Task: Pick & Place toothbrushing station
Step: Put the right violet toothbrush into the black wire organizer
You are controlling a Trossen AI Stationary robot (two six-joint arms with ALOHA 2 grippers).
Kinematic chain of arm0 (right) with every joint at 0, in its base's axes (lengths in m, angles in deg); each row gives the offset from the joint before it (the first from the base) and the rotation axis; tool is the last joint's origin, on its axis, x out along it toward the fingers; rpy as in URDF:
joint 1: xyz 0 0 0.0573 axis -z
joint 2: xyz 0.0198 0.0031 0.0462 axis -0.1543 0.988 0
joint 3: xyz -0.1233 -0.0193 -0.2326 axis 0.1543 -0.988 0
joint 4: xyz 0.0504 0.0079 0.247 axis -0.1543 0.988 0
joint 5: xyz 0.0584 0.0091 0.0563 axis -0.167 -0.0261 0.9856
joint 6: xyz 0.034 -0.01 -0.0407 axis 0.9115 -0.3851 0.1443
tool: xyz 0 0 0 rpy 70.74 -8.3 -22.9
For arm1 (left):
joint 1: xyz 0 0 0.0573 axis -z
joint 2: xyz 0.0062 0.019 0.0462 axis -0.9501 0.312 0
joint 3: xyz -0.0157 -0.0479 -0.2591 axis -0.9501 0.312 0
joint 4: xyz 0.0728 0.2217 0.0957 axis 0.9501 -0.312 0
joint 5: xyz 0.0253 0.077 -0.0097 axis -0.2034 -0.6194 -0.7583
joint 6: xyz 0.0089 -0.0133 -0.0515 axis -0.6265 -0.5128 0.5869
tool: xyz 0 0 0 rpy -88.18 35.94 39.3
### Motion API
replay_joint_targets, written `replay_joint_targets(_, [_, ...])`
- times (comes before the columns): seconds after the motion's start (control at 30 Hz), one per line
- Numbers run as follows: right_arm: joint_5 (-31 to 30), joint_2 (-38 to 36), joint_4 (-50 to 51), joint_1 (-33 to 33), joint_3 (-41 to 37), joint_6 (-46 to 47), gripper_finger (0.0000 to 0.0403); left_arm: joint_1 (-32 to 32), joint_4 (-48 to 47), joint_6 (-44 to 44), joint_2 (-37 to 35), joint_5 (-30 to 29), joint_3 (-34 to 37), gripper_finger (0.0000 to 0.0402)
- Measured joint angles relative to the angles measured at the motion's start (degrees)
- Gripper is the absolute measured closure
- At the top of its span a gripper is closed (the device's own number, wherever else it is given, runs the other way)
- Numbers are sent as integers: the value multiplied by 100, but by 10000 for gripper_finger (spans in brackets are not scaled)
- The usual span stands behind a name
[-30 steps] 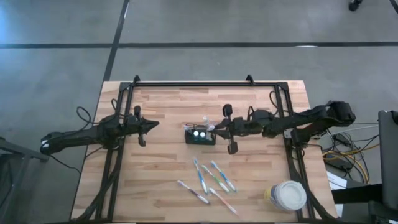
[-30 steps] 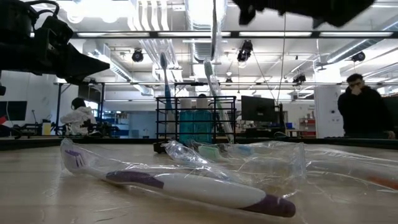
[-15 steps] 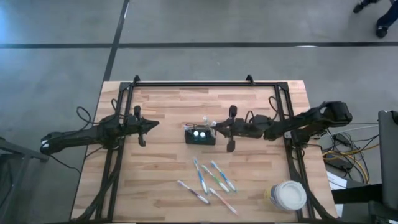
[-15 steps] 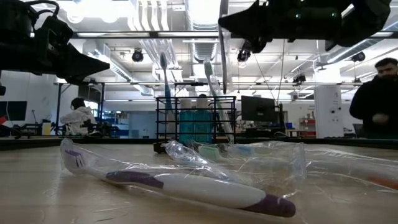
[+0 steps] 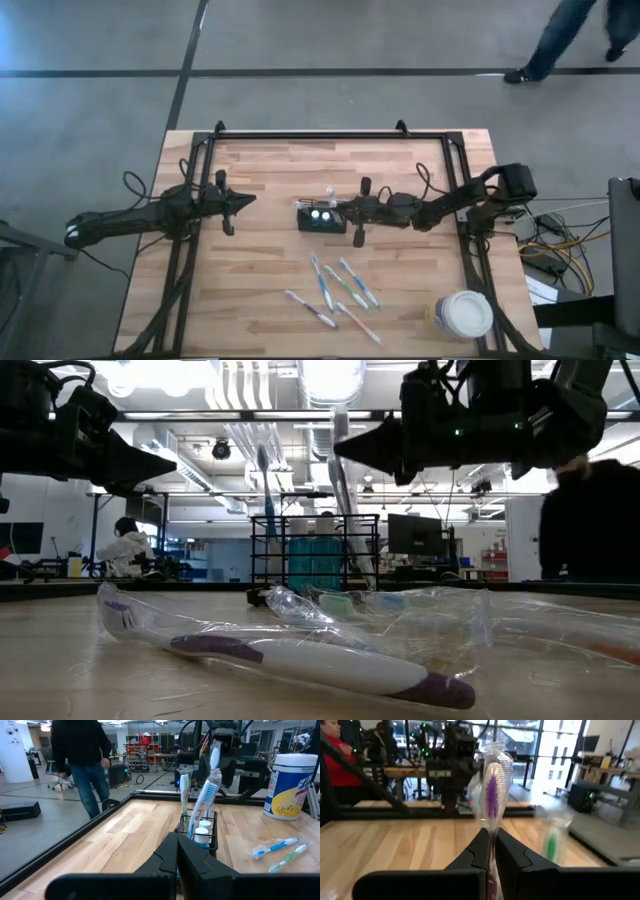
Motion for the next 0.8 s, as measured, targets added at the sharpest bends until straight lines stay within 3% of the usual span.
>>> replay_joint_targets(0.8, [-86, 266, 533, -66, -2, 340, 390, -2, 0, 27, 0, 31, 0, 396])
